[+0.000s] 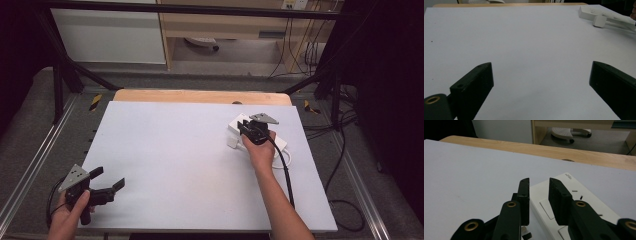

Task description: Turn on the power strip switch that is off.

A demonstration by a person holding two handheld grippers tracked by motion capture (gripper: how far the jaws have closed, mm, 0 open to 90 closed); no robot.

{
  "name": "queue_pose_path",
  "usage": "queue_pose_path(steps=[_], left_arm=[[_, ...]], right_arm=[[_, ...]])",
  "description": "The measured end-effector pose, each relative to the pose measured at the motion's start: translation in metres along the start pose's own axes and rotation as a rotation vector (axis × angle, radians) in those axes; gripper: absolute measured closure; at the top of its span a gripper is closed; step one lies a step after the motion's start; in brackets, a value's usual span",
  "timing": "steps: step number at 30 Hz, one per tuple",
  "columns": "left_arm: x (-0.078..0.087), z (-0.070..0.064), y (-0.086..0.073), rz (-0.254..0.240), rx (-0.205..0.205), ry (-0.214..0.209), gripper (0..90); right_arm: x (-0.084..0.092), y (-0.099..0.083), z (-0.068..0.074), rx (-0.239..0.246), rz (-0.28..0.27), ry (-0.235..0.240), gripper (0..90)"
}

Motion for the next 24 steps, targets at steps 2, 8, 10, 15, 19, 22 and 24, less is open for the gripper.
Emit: queue_pose_path(steps=[2,8,10,15,19,22,24], left_arm=[[0.0,0.0,0.0,0.001,0.0,0.0,5.4],[0.0,0.0,0.0,0.001,0.0,0.0,5.4],[0.0,0.0,0.0,0.001,-0.001,0.001,5.4],[0.0,0.0,0.0,0.001,0.0,0.0,5.4],[0.0,0.0,0.0,0.002,-0.001,0.0,5.5],[0.0,0.0,0.0,0.002,-0.001,0.001,5.5],[0.0,0.0,0.0,0.002,0.0,0.001,5.4]], right_arm=[[0.001,0.0,0.002,-0.002,0.004,0.008,67.6],[0.002,0.001,0.007,-0.011,0.017,0.021,56.8],[0.003,0.001,0.009,-0.019,0.024,0.028,52.0],[0.006,0.003,0.012,-0.019,0.03,0.036,41.3],[0.01,0.004,0.015,-0.028,0.033,0.048,34.9],[0.014,0.007,0.015,-0.033,0.03,0.054,30.7],[0.016,0.008,0.016,-0.038,0.03,0.063,26.7]])
Point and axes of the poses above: each handheld gripper's, and its own axes: x roughly backward along the jaws, y roughly out of its top, z roughly to its left, the point moved 9 cm from there along -x, roughly forward along the jaws, and after that the axes turned 10 degrees about -x, right-handed, at the moved point
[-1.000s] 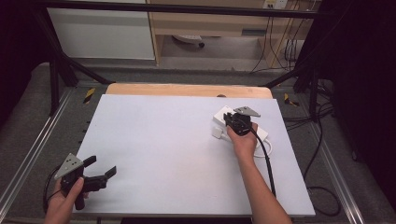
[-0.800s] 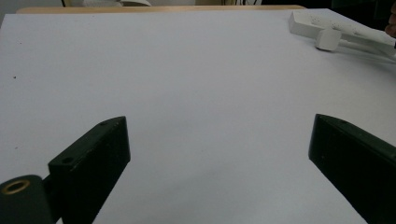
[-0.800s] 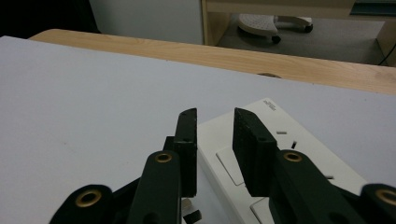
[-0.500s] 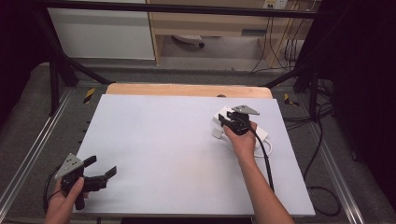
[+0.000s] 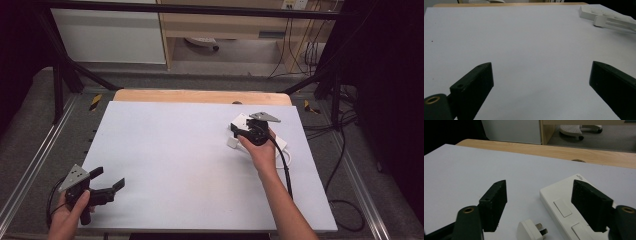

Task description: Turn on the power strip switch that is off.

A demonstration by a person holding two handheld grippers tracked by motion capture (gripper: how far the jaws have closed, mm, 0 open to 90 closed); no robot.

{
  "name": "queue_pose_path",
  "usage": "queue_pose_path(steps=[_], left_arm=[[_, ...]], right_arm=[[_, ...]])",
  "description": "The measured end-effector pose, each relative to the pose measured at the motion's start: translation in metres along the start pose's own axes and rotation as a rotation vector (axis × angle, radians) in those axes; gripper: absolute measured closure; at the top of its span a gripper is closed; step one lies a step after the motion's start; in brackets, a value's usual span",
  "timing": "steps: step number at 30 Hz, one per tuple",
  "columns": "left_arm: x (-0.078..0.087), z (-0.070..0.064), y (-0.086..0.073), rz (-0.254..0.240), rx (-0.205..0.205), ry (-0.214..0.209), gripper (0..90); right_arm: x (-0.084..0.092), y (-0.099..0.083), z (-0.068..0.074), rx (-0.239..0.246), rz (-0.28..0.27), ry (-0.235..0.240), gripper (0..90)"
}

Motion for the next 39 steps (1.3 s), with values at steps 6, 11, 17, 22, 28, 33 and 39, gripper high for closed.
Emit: queue_pose_path(steps=[6,11,17,22,28,33,39], left_arm=[[0.0,0.0,0.0,0.001,0.0,-0.001,5.4],[0.0,0.0,0.0,0.001,-0.001,0.002,5.4],[0.0,0.0,0.0,0.001,0.0,-0.001,5.4],[0.0,-0.001,0.0,0.002,-0.001,-0.001,5.4],[0.0,0.0,0.0,0.003,0.0,0.0,5.4],[0.0,0.0,0.0,0.004,0.0,0.001,5.4],[-0.001,-0.001,0.0,0.006,-0.004,-0.001,5.4]], right_arm=[[0.004,-0.001,0.003,0.009,0.018,0.017,15.5],[0.009,0.001,0.005,0.015,0.017,0.031,8.9],[0.016,0.002,0.01,0.043,0.018,0.05,4.5],[0.023,0.0,0.011,0.048,0.02,0.056,4.4],[0.034,0.001,0.01,0.056,0.0,0.067,4.6],[0.044,-0.001,0.009,0.055,-0.009,0.077,4.6],[0.056,-0.005,0.005,0.053,-0.009,0.093,7.4]])
Point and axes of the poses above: each handheld gripper's, and its own axes: x roughly backward along the jaws, y roughly out of its top, z roughly to its left, the point moved 9 cm from there along -x, roughly forward along the jaws, and after that the axes turned 10 degrees about -x, right-handed, at the moved point
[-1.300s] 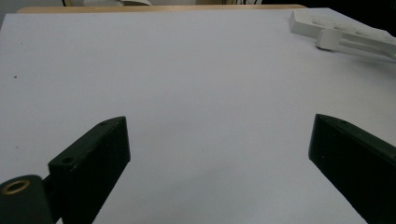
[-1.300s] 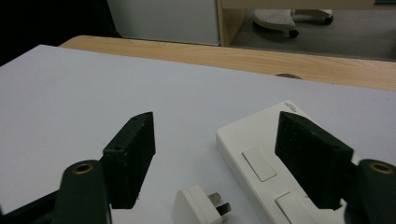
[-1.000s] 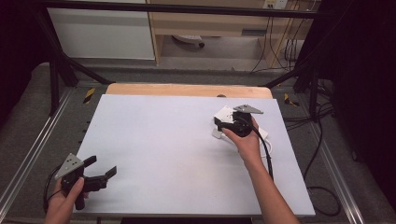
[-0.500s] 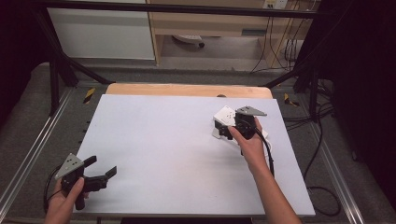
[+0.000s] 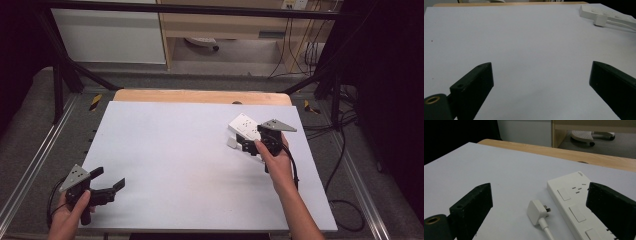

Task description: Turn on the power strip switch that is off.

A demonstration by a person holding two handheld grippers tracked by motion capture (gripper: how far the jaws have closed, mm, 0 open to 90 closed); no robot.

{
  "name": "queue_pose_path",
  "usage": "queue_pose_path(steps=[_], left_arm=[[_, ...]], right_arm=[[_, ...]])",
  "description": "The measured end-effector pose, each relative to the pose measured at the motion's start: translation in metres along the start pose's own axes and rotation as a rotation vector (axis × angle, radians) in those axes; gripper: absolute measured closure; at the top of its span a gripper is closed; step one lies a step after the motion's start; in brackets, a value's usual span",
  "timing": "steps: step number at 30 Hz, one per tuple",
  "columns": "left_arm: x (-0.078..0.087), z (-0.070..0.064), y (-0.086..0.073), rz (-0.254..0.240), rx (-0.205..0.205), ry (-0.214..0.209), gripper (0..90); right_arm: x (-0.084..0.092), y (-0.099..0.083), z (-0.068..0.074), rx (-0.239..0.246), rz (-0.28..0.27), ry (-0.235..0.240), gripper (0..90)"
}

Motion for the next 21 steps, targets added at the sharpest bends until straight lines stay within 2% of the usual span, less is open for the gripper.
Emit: queue_pose_path(steps=[5,12,21], left_arm=[[0.0,0.0,0.0,0.001,-0.003,0.002,5.4],[0.0,0.0,0.0,0.001,-0.002,0.003,5.4],[0.0,-0.002,0.001,-0.005,-0.003,-0.001,5.4]], right_arm=[[0.008,-0.005,-0.002,0.016,0.001,0.0,6.8],[0.021,-0.01,-0.003,0.003,-0.024,0.021,7.1],[0.047,-0.02,-0.004,0.04,-0.067,0.034,7.0]])
Point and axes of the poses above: each handheld gripper's, and its own axes: x roughly backward along the jaws, y roughly out of its top, z roughly to its left, the point moved 9 cm from there along -x, roughly forward along the jaws, and after that the axes turned 10 degrees about -x, right-handed, at the moved point
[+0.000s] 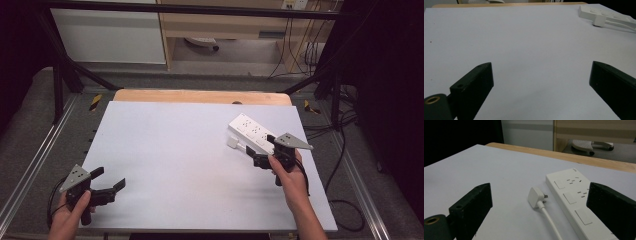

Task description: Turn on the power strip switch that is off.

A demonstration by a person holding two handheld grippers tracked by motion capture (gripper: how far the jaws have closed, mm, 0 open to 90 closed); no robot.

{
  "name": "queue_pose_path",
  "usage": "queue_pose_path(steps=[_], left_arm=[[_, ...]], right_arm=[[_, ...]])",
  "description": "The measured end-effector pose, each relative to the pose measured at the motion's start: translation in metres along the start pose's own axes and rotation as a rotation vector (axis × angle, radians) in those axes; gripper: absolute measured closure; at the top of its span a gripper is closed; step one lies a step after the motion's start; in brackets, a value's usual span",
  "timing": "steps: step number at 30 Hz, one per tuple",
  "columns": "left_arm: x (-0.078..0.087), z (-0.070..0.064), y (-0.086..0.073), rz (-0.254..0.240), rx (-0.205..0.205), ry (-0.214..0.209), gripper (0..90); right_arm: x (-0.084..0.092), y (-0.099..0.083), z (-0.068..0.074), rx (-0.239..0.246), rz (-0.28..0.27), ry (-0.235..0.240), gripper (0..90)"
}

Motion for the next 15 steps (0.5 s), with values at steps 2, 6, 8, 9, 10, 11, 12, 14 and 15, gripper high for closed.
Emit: queue_pose_path(steps=[2,6,8,9,10,11,12,14,15], left_arm=[[0.0,0.0,0.0,0.0,0.0,0.0,5.4],[0.0,-0.001,0.0,0.001,-0.002,-0.001,5.4],[0.0,-0.001,0.0,0.0,-0.004,0.0,5.4],[0.0,-0.001,0.001,0.0,-0.004,0.0,5.4],[0.0,-0.002,0.001,0.0,-0.003,-0.001,5.4],[0.0,-0.002,0.001,0.0,-0.004,-0.002,5.4],[0.0,-0.002,0.001,0.0,-0.004,-0.002,5.4],[0.0,-0.003,0.001,0.001,-0.004,-0.002,5.4],[0.0,-0.003,0.0,0.002,-0.004,-0.003,5.4]], right_arm=[[0.006,-0.001,-0.001,0.005,-0.012,0.004,7.0],[0.021,-0.006,-0.004,0.025,-0.031,0.004,6.5],[0.028,-0.009,-0.008,0.029,-0.038,0.001,6.2],[0.032,-0.011,-0.01,0.025,-0.044,0.001,6.1],[0.035,-0.014,-0.012,0.025,-0.046,-0.001,6.0],[0.038,-0.017,-0.015,0.029,-0.045,-0.003,5.7],[0.041,-0.019,-0.017,0.032,-0.046,-0.006,5.7],[0.047,-0.025,-0.022,0.041,-0.043,-0.009,4.9],[0.05,-0.027,-0.024,0.037,-0.046,-0.009,4.8]])
Point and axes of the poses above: each handheld gripper's, and its own axes: x roughly backward along the jaws, y roughly out of its top, z roughly to its left, the point moved 9 cm from there along -x, roughly forward along the jaws, and after that the axes turned 10 degrees about -x, right-handed, at the moved point
